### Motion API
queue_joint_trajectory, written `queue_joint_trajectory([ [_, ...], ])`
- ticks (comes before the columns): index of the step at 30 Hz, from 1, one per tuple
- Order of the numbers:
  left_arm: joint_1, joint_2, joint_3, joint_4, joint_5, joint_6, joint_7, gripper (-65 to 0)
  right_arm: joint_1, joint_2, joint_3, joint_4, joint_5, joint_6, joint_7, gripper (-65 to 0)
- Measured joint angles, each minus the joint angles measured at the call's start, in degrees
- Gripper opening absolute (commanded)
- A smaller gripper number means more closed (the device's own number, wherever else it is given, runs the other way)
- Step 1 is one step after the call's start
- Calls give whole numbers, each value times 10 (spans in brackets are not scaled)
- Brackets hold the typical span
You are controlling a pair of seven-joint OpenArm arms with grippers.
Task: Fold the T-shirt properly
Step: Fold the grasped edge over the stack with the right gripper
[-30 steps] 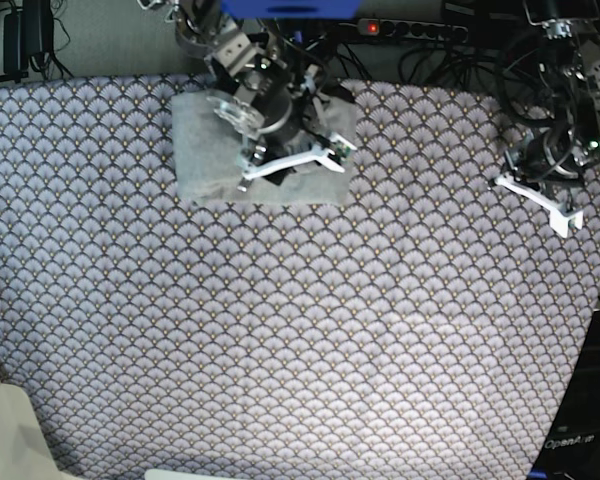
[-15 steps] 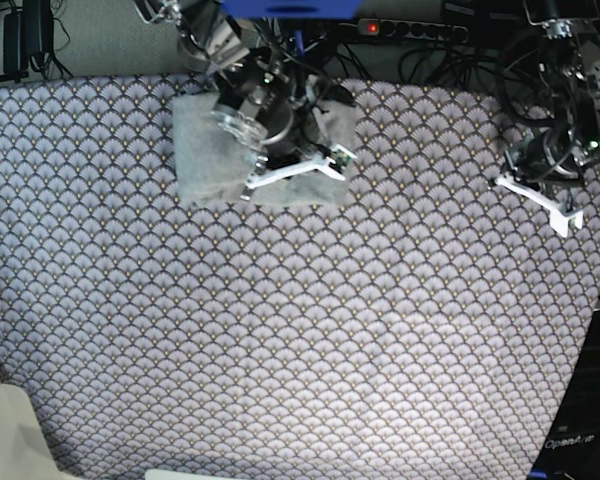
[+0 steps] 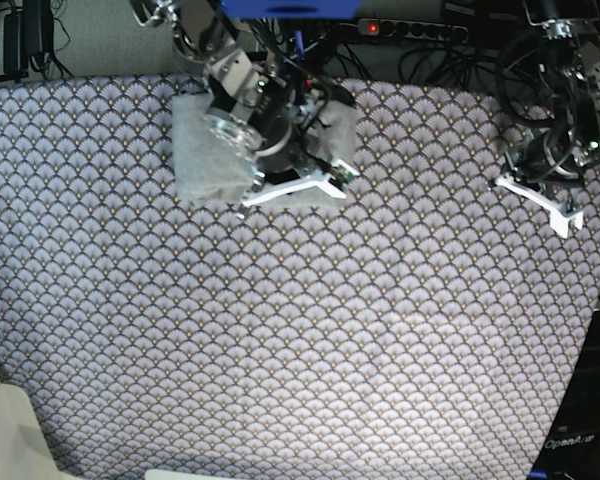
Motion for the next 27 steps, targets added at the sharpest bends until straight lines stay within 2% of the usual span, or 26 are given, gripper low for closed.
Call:
queue_joint_trajectory([
  [3, 0, 0, 0, 0, 0, 0, 0, -650, 4, 0, -6, 19, 0, 0, -23, -650],
  [7, 0, 0, 0, 0, 0, 0, 0, -650, 32, -3, -51, 21, -2, 0, -53, -650],
  [11, 0, 0, 0, 0, 0, 0, 0, -650, 43, -27, -87, 21, 0, 0, -80, -650],
  [14, 1, 0, 0, 0, 0, 0, 0, -650, 56, -48, -97, 21, 0, 0, -83, -650],
  [18, 2, 0, 0, 0, 0, 0, 0, -650, 67, -60, -100, 19, 0, 0, -84, -650],
  [23, 3, -1, 0, 0, 0, 0, 0, -650, 90, -60, -101, 7, 0, 22, -82, -650],
  [27, 3, -5, 0, 0, 0, 0, 0, -650, 96, -57, -103, -38, 0, 26, -79, -650],
])
